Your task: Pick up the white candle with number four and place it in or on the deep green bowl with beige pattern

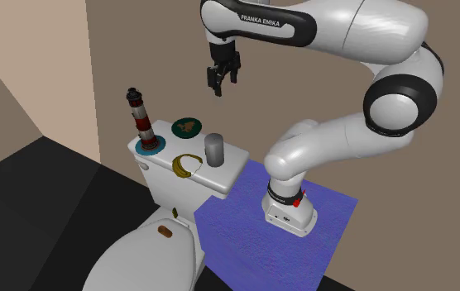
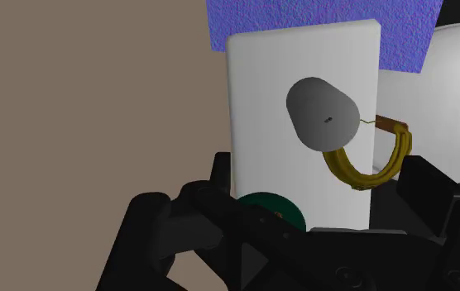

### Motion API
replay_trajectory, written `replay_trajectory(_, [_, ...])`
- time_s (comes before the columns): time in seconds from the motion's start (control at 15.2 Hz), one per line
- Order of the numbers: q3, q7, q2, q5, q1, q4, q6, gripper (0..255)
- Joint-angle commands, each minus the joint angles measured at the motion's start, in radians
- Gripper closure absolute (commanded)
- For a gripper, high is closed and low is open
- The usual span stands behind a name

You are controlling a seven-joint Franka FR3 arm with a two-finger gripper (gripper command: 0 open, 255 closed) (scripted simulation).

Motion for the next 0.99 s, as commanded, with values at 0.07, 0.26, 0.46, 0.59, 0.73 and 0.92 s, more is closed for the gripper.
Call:
replay_trajectory(0.07, [-0.006, -0.030, 0.017, 0.001, 0.014, -0.019, 0.026, 0])
replay_trajectory(0.26, [-0.021, -0.120, 0.074, 0.004, 0.058, -0.071, 0.105, 0])
replay_trajectory(0.46, [-0.034, -0.211, 0.138, 0.009, 0.101, -0.116, 0.183, 0])
replay_trajectory(0.59, [-0.040, -0.271, 0.185, 0.014, 0.130, -0.143, 0.234, 0])
replay_trajectory(0.73, [-0.044, -0.331, 0.234, 0.019, 0.158, -0.166, 0.286, 0])
replay_trajectory(0.92, [-0.047, -0.421, 0.312, 0.029, 0.201, -0.197, 0.362, 0])
